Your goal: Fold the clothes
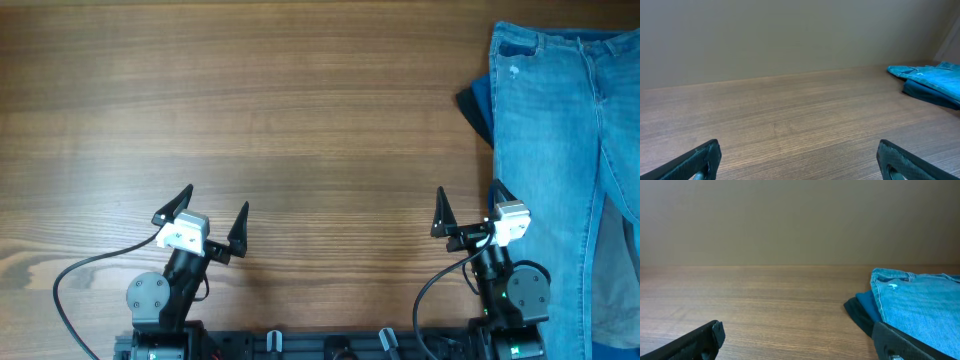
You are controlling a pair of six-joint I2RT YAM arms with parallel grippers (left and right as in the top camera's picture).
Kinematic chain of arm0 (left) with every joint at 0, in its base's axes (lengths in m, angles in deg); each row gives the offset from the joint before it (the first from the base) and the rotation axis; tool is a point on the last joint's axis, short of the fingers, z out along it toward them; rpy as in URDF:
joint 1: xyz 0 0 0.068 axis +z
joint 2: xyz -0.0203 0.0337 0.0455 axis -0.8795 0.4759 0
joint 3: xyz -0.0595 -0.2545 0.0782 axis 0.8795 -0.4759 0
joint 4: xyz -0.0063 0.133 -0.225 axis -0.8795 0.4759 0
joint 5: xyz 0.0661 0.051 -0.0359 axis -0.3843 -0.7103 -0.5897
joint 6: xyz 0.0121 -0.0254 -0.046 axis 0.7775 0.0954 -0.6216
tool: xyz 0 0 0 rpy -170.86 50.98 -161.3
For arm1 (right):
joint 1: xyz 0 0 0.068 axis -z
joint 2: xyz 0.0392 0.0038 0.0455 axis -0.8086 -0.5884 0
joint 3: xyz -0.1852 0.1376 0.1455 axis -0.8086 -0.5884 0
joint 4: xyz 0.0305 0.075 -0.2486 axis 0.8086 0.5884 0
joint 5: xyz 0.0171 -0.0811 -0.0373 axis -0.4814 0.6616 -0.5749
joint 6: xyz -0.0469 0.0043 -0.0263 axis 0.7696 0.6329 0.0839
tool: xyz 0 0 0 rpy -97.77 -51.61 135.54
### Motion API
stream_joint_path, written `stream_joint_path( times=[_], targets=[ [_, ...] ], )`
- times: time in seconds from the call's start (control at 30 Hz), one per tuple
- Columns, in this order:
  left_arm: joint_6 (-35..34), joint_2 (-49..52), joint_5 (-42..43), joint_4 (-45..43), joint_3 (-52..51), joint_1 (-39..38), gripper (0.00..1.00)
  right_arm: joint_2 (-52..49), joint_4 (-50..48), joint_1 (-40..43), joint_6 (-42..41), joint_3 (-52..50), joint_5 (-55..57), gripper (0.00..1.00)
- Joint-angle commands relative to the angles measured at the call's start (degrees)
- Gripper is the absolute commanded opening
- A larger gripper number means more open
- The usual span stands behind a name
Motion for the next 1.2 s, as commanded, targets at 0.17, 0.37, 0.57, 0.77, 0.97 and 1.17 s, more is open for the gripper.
stream_joint_path(
  times=[0.17,0.37,0.57,0.77,0.97,1.17],
  targets=[
    [-0.39,-0.26,-0.28,0.61,0.02,0.42,1.0,-0.22,-0.15,0.39,-0.76,-0.15,-1.11,1.0],
    [-6.67,0.2,1.6,0.35,0.02,0.42,1.0,-0.22,-1.44,0.39,-16.9,-0.15,-8.68,1.0],
    [-10.67,2.93,7.65,0.55,12.02,0.42,1.0,-3.54,-1.62,0.39,-12.41,11.58,-18.58,1.0],
    [-11.28,28.5,4.44,23.69,43.74,0.42,1.0,-29.55,16.31,0.39,-16.46,42.21,-17.18,1.0],
    [-11.28,61.11,4.66,41.27,71.14,0.42,1.0,-70.69,32.37,0.39,-4.17,79.56,-16.55,1.0],
    [-11.26,69.07,4.85,38.71,74.4,0.48,1.0,-88.04,30.71,2.62,-6.36,88.11,-6.56,1.0]
  ],
)
